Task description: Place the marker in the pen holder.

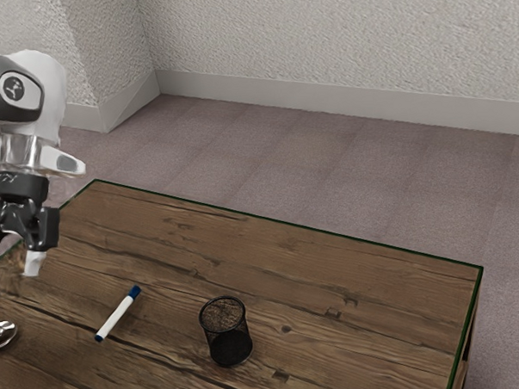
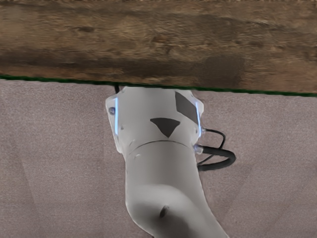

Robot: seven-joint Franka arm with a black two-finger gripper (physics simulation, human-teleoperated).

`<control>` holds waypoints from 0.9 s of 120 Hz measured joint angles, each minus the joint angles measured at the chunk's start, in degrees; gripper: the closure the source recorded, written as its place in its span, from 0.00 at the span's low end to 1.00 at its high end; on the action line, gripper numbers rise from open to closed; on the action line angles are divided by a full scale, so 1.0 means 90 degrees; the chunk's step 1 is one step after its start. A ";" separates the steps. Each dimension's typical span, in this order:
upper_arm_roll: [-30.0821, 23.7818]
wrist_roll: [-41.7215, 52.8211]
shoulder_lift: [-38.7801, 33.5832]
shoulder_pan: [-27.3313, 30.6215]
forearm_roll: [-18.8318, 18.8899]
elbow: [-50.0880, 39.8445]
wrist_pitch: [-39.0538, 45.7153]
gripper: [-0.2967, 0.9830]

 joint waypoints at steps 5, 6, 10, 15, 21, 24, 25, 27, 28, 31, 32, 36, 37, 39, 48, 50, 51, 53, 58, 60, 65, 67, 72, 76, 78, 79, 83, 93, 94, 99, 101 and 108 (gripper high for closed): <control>-0.0204 -0.0005 0.0621 -0.0432 0.0151 0.1793 0.0605 0.24; -0.0219 -0.0008 0.0693 -0.0501 0.0175 0.1989 0.0714 0.24; -0.0138 -0.0023 0.0863 -0.0737 0.0257 0.2068 0.1180 0.24; 0.0081 -0.0077 0.1021 -0.0824 0.0348 0.1265 0.1873 0.25; 0.0270 -0.0127 0.1140 -0.0653 0.0462 0.0053 0.2895 0.31; 0.0347 -0.0138 0.1200 -0.0518 0.0504 -0.0406 0.3401 0.34; 0.0375 -0.0140 0.1231 -0.0481 0.0517 -0.0519 0.3562 0.35; 0.0431 -0.0143 0.1288 -0.0419 0.0539 -0.0698 0.3868 0.37; 0.0459 -0.0144 0.1314 -0.0393 0.0549 -0.0769 0.4013 0.38; 0.0571 -0.0144 0.1395 -0.0354 0.0575 -0.0945 0.4428 0.40; 0.0605 -0.0144 0.1419 -0.0341 0.0583 -0.0991 0.4557 0.41; 0.0703 -0.0144 0.1493 -0.0262 0.0609 -0.1136 0.5034 0.44; 0.0720 -0.0144 0.1514 -0.0237 0.0614 -0.1161 0.5145 0.44; 0.0746 -0.0145 0.1558 -0.0186 0.0624 -0.1200 0.5354 0.45; 0.0798 -0.0145 0.1824 0.0051 0.0627 -0.1251 0.6171 0.49; 0.0799 -0.0145 0.1917 0.0113 0.0576 -0.1220 0.6329 0.50; 0.0799 -0.0145 0.1958 0.0142 0.0549 -0.1206 0.6403 0.50; 0.0797 -0.0144 0.2028 0.0193 0.0493 -0.1179 0.6542 0.51; 0.0790 -0.0144 0.2143 0.0217 0.0362 -0.1124 0.6845 0.52; 0.0788 -0.0144 0.2181 0.0171 0.0320 -0.1103 0.6952 0.52; 0.0763 -0.0141 0.2282 -0.0040 0.0230 -0.1049 0.7185 0.53; 0.0755 -0.0136 0.2341 -0.0151 0.0184 -0.1020 0.7266 0.54; 0.0744 -0.0119 0.2443 -0.0398 0.0069 -0.0973 0.7439 0.54; 0.0737 -0.0102 0.2484 -0.0500 0.0000 -0.0922 0.7555 0.55; 0.0735 -0.0095 0.2504 -0.0529 -0.0028 -0.0905 0.7607 0.55; 0.0735 -0.0091 0.2515 -0.0540 -0.0041 -0.0898 0.7631 0.55; 0.0733 -0.0074 0.2542 -0.0568 -0.0084 -0.0880 0.7718 0.55; 0.0731 -0.0023 0.2578 -0.0554 -0.0156 -0.0841 0.7883 0.56; 0.0731 -0.0019 0.2590 -0.0552 -0.0162 -0.0830 0.7896 0.56; 0.0731 0.0013 0.2696 -0.0547 -0.0231 -0.0760 0.7956 0.56; 0.0731 0.0028 0.2726 -0.0546 -0.0260 -0.0744 0.7977 0.56; 0.0735 0.0082 0.2784 -0.0545 -0.0338 -0.0703 0.8033 0.56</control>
